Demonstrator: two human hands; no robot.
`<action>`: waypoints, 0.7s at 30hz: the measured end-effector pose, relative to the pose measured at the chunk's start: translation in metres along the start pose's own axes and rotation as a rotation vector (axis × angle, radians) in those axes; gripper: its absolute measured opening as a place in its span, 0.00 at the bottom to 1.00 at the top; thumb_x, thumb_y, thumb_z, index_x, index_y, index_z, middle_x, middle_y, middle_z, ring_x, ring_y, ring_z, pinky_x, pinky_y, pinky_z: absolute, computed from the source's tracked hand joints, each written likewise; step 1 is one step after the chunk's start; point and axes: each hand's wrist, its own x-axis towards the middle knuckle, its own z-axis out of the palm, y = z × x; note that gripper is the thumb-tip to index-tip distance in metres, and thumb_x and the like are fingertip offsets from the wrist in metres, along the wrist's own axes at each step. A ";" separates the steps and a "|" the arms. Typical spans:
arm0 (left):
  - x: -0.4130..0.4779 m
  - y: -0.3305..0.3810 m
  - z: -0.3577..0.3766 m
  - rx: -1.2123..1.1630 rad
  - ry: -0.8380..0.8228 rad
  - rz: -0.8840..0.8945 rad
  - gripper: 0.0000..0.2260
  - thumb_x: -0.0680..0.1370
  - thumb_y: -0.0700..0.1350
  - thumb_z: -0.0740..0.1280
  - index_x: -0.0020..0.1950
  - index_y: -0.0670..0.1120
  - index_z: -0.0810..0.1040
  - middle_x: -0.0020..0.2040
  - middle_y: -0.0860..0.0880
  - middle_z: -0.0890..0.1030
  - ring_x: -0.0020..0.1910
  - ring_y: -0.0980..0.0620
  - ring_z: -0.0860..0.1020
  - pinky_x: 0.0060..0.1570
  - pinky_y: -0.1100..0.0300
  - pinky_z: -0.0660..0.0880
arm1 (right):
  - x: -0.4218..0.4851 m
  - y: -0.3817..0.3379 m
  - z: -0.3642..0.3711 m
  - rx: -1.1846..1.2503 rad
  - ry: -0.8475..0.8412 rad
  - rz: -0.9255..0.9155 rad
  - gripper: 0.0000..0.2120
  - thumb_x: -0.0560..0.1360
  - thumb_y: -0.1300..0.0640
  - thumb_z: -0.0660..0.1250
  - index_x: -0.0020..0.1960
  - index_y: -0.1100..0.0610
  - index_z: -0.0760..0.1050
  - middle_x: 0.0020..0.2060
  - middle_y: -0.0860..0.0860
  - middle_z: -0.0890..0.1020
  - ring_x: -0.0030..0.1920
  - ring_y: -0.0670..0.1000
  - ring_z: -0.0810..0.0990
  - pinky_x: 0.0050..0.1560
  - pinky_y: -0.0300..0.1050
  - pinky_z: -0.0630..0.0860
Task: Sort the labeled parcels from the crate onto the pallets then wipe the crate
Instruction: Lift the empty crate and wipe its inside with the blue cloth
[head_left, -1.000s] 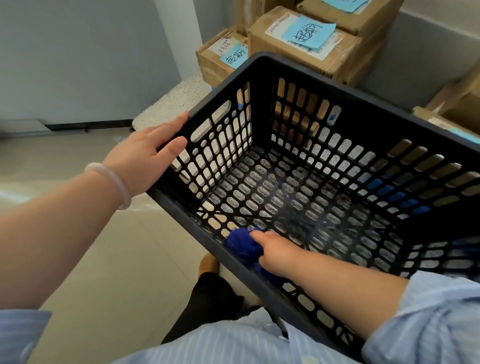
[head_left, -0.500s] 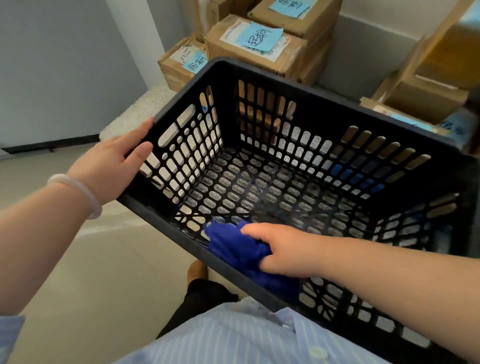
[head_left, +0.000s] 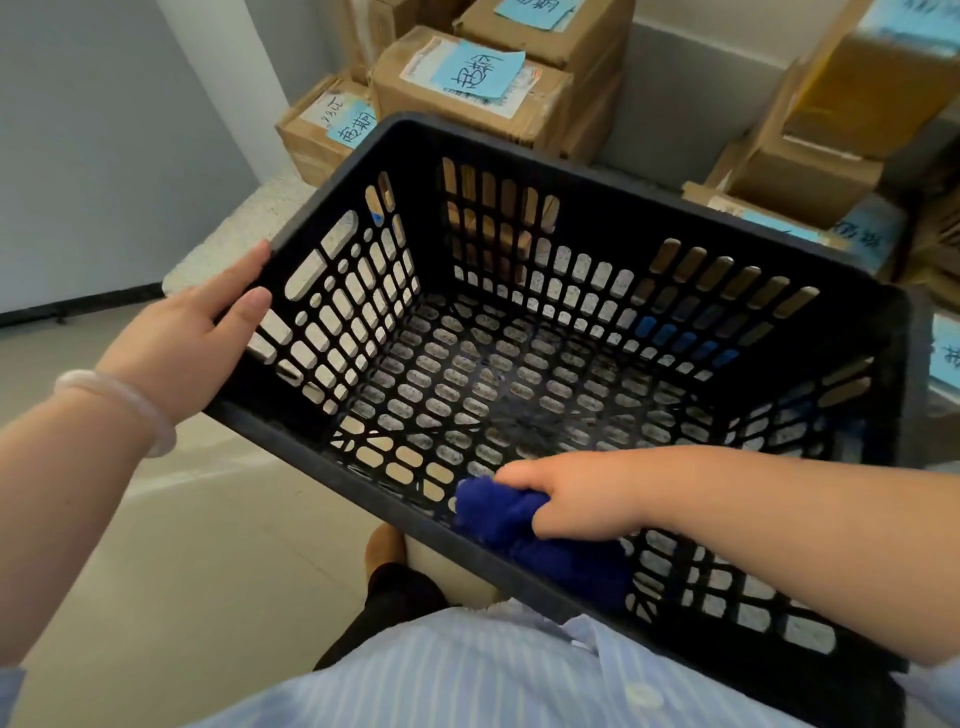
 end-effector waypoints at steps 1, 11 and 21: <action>-0.001 0.002 0.000 0.007 -0.001 -0.003 0.19 0.83 0.57 0.54 0.72 0.72 0.57 0.72 0.46 0.71 0.70 0.41 0.67 0.67 0.47 0.64 | -0.020 -0.003 -0.003 0.011 0.016 -0.025 0.18 0.76 0.59 0.59 0.58 0.38 0.70 0.49 0.45 0.80 0.48 0.47 0.80 0.47 0.45 0.79; -0.001 -0.006 0.003 -0.045 0.056 -0.003 0.16 0.77 0.67 0.52 0.63 0.83 0.57 0.70 0.50 0.74 0.66 0.40 0.73 0.64 0.41 0.70 | -0.002 0.041 0.042 -0.215 0.060 0.165 0.21 0.76 0.58 0.63 0.63 0.41 0.60 0.57 0.54 0.75 0.49 0.55 0.75 0.52 0.49 0.73; 0.001 -0.009 0.003 -0.039 0.058 0.011 0.15 0.80 0.64 0.53 0.60 0.85 0.54 0.71 0.50 0.73 0.68 0.39 0.71 0.66 0.41 0.69 | 0.025 0.049 0.038 -0.393 -0.200 0.344 0.27 0.79 0.55 0.63 0.75 0.49 0.56 0.66 0.55 0.71 0.61 0.59 0.73 0.50 0.41 0.63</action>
